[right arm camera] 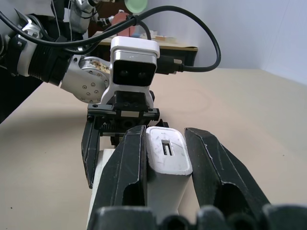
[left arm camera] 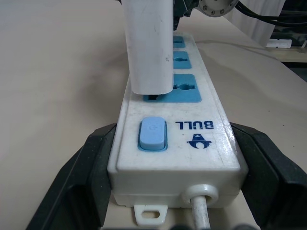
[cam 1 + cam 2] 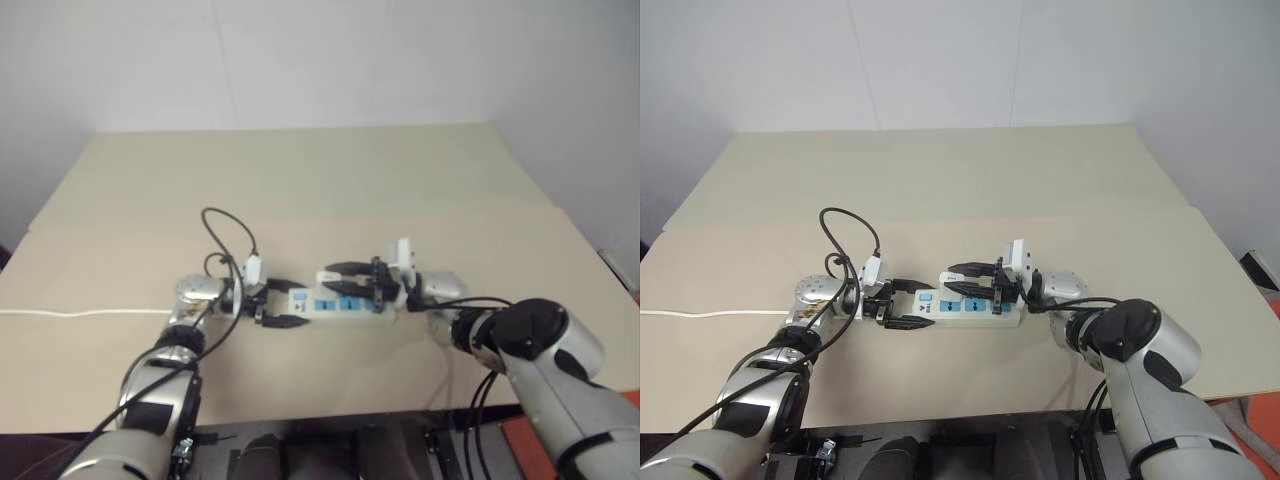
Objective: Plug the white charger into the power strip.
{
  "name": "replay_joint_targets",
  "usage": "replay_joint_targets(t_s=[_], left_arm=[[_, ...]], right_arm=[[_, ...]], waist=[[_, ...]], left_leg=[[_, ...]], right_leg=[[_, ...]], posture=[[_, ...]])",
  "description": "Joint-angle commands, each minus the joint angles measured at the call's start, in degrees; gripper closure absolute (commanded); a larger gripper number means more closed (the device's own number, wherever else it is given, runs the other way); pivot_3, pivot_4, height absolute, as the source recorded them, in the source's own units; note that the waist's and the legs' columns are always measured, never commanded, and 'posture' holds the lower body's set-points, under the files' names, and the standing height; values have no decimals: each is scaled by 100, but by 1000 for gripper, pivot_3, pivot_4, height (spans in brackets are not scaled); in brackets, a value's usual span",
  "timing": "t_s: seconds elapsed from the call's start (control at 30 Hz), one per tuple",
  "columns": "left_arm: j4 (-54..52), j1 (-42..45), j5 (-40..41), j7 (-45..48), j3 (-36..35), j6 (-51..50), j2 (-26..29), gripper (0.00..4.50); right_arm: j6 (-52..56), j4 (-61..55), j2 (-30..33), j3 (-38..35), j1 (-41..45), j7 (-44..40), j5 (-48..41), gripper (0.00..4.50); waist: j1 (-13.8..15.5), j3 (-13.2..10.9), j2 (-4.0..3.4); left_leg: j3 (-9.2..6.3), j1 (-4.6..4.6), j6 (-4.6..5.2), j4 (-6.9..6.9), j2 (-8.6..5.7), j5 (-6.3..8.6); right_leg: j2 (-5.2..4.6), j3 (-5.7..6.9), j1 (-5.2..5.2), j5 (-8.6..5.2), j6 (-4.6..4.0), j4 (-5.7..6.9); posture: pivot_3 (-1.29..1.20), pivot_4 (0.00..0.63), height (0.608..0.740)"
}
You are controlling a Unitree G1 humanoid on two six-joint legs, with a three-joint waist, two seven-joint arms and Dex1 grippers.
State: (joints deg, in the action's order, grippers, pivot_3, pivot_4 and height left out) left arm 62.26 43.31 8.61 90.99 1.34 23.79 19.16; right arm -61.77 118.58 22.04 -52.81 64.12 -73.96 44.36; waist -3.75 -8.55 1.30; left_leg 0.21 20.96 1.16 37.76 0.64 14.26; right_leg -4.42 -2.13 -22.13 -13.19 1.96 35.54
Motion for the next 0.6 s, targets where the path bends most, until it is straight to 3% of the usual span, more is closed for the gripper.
replay_joint_targets(t_s=[0.03,0.6], left_arm=[[69,54,-117,-74,77,-4,-63,1235],[40,4,-124,-43,46,11,-52,1235]], right_arm=[[-5,142,-19,372,-187,85,224,3444],[222,142,-143,1136,-30,423,272,3444]], waist=[[-2,1,1],[-29,22,35]], left_leg=[[0,-2,0,0,0,0],[-12,-80,-1,-13,8,2]], right_leg=[[0,-1,1,0,0,0],[3,-2,84,0,3,-28]], posture=[[0,150,740],[0,150,740]])
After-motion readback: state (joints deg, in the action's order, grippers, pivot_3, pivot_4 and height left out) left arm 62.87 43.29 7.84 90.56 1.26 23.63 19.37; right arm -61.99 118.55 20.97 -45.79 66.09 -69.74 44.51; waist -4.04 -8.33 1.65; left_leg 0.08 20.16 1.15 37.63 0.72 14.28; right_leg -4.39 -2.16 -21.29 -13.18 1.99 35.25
